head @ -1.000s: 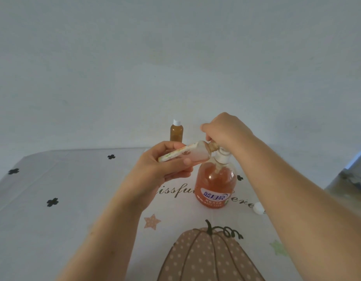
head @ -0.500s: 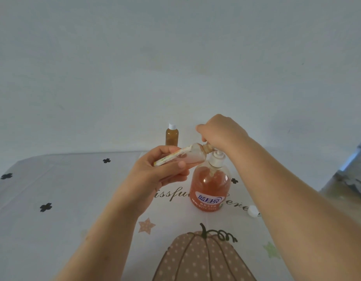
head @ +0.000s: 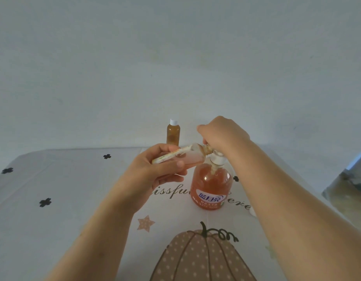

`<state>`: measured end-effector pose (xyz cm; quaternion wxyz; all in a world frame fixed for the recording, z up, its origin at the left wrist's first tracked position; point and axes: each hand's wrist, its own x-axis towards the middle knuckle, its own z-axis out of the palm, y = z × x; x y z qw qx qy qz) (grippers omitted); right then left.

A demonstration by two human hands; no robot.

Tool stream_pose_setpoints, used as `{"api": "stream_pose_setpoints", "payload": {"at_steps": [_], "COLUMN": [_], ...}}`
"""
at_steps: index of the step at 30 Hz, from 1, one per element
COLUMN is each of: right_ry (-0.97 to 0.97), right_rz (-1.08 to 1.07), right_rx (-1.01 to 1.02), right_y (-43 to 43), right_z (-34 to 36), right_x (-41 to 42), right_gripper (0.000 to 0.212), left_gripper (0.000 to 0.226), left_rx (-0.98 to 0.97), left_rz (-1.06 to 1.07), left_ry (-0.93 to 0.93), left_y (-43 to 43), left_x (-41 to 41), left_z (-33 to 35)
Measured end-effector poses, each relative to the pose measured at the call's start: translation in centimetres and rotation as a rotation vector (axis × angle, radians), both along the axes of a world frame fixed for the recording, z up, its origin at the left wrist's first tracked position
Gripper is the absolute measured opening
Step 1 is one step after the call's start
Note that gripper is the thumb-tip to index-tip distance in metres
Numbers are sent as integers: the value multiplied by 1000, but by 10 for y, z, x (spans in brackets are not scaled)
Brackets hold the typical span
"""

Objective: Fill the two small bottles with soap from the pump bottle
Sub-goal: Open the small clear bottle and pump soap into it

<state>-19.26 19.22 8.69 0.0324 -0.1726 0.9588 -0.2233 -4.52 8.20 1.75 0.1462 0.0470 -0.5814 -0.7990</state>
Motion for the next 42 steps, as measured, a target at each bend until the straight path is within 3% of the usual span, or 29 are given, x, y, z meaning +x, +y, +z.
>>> {"api": "stream_pose_setpoints", "payload": {"at_steps": [9,22,25,31,36,42], "right_ry": [77,-32,-53,-54,-62,-33], "right_rz": [32,11,12,11,22,28], "right_rx": [95,43,37,46,61,65], "right_y": [-1,-3,-3,-3,-2,-2], "right_z": [16,5,3,5,9,15], "right_x": [2,6,4,5,5,7], "right_gripper": [27,29,30,30,28,28], "left_gripper": [35,31,43,27,32,31], "left_rx": [22,10,-122,-387,-624,-677], "left_rz": [5,-16,-29,102,154,222], "left_ry": [43,-16,-72,-119,-155,-108], "left_y": [5,-1,-1,3,8,14], "left_x": [2,1,2,6,8,10], "left_z": [4,-1,0,6,9,9]}}
